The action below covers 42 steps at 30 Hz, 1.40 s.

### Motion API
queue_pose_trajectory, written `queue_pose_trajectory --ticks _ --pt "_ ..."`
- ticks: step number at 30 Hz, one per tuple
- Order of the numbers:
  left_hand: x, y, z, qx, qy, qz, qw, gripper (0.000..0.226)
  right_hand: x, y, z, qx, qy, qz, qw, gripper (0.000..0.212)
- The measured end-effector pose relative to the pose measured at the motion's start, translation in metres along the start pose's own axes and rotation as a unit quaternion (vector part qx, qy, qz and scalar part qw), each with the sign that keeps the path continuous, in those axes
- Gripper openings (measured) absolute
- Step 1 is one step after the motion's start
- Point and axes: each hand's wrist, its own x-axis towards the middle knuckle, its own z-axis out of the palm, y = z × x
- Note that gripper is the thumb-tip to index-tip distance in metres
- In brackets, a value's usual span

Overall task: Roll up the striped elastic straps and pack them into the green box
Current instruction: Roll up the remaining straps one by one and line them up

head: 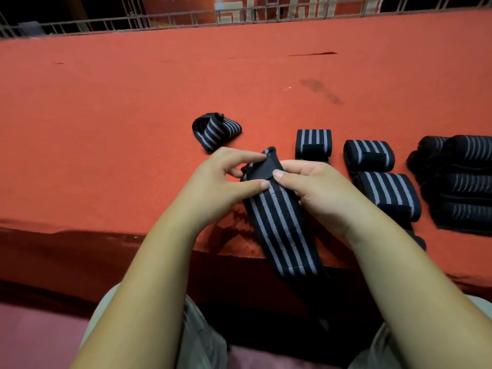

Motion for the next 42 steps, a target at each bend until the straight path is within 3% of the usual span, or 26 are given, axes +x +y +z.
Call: queue_pose_trajectory --ticks 3,8,14,17,19,21,23,25,28,31,34,36,39,42 --pt "0.003 -0.007 0.003 0.025 -0.006 0.031 0.999 0.049 -0.003 0.001 0.000 -0.028 -0.009 -0.008 1.000 0.027" --pt "0.006 -0.018 0.013 0.176 0.016 0.130 0.976 0.045 -0.002 0.003 -0.001 -0.029 -0.026 -0.002 0.999 0.026" --pt "0.008 -0.012 0.021 0.195 0.088 0.182 0.960 0.008 0.003 0.003 -0.003 -0.024 -0.018 0.007 1.000 0.026" --pt "0.009 -0.011 0.022 0.173 0.144 0.124 0.966 0.005 0.002 0.002 -0.007 -0.047 -0.009 0.009 0.999 0.030" --pt "0.012 -0.010 0.017 0.044 0.222 0.009 0.974 0.008 -0.001 0.000 -0.010 -0.057 -0.008 0.013 0.998 0.034" --pt "0.017 -0.012 0.009 -0.086 0.255 -0.101 0.958 0.011 -0.002 -0.001 -0.011 -0.044 -0.009 0.017 0.999 0.038" --pt "0.021 -0.016 0.003 -0.208 0.203 -0.162 0.943 0.015 -0.003 -0.002 -0.009 -0.040 -0.012 0.020 0.999 0.043" --pt "0.019 -0.018 0.005 -0.320 0.096 -0.186 0.924 0.027 -0.003 -0.003 -0.005 -0.035 -0.015 0.020 0.999 0.049" --pt "0.010 -0.015 0.016 -0.346 -0.021 -0.181 0.920 0.047 -0.002 -0.004 -0.002 -0.028 0.001 0.024 0.999 0.058" --pt "0.013 -0.014 0.016 -0.383 0.003 -0.155 0.910 0.033 0.000 -0.004 -0.002 -0.024 0.012 0.022 0.999 0.054" --pt "0.010 -0.021 0.008 -0.374 -0.020 -0.086 0.923 0.070 0.001 -0.001 -0.003 -0.021 0.017 0.016 1.000 0.046" --pt "0.005 -0.024 0.006 -0.331 -0.049 -0.045 0.941 0.077 0.001 0.001 -0.005 -0.026 0.020 0.014 0.999 0.043" --pt "0.004 -0.025 0.011 -0.257 -0.013 -0.035 0.966 0.063 0.001 0.001 -0.008 -0.016 0.018 0.009 1.000 0.043" --pt "0.006 -0.020 0.017 -0.243 0.059 -0.055 0.967 0.028 -0.001 0.000 -0.007 -0.012 0.012 0.006 1.000 0.041"
